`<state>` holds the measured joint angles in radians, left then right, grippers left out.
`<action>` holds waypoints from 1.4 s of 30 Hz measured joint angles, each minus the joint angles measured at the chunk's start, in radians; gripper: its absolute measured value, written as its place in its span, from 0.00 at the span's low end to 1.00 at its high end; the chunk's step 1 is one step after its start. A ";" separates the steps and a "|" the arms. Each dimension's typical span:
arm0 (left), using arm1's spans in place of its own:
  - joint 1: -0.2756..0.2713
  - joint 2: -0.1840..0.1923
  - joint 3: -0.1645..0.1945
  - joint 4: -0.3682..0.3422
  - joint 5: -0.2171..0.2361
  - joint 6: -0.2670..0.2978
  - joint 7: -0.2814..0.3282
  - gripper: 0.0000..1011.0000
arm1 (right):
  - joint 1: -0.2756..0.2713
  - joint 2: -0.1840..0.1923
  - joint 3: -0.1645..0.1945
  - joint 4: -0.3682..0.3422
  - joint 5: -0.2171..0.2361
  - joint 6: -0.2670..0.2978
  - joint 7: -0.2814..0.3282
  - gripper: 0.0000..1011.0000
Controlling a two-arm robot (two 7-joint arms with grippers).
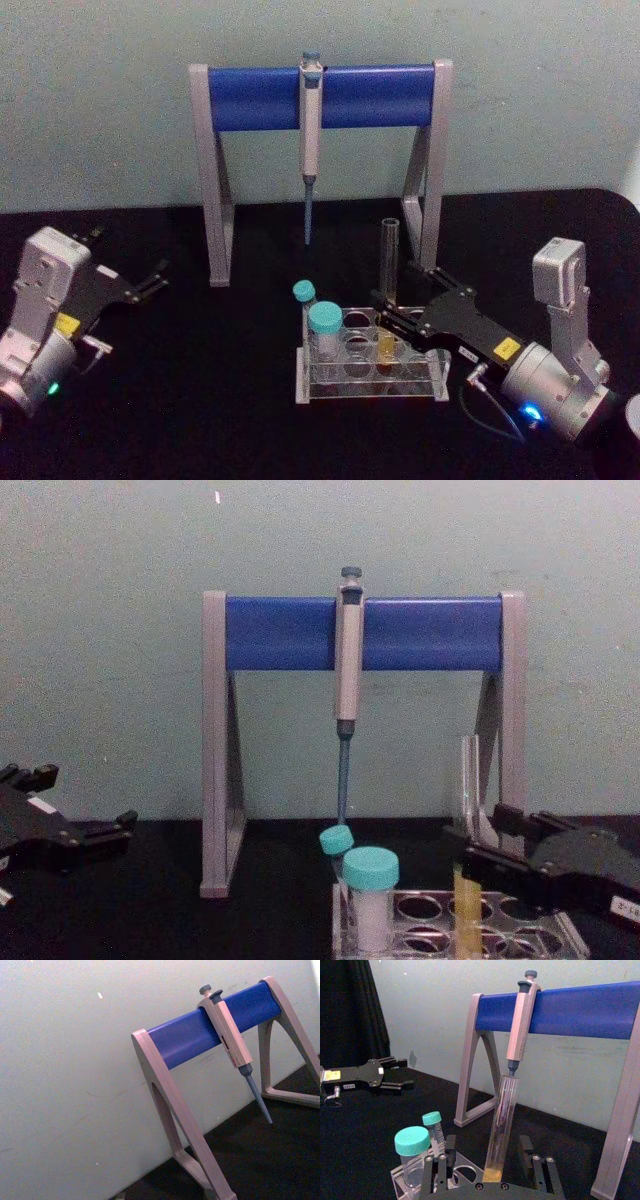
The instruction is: Pick up the test tube from the test tube rack, shake it, then place it back into the test tube rack.
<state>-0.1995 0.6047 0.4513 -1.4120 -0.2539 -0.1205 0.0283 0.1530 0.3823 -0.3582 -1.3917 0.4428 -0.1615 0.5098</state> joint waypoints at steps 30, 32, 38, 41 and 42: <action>0.000 0.000 0.000 0.000 0.000 0.000 0.000 1.00 | -0.152 0.091 0.078 -0.156 0.007 -0.014 -0.044 0.99; 0.000 0.000 0.000 0.000 0.000 0.000 0.000 1.00 | -0.183 0.090 0.108 -0.176 -0.009 -0.018 -0.091 0.99; 0.000 0.000 0.000 0.000 0.000 0.000 0.000 1.00 | -0.225 0.053 0.165 -0.187 -0.080 -0.028 -0.230 0.99; 0.000 0.000 0.000 0.000 0.000 0.000 0.000 1.00 | -0.224 0.025 0.177 -0.162 -0.116 -0.030 -0.285 0.99; 0.000 0.000 0.000 0.000 0.000 0.000 0.000 1.00 | -0.222 0.018 0.179 -0.155 -0.122 -0.029 -0.294 0.99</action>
<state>-0.1995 0.6047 0.4514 -1.4120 -0.2539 -0.1205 0.0283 -0.0691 0.4000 -0.1795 -1.5463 0.3203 -0.1910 0.2161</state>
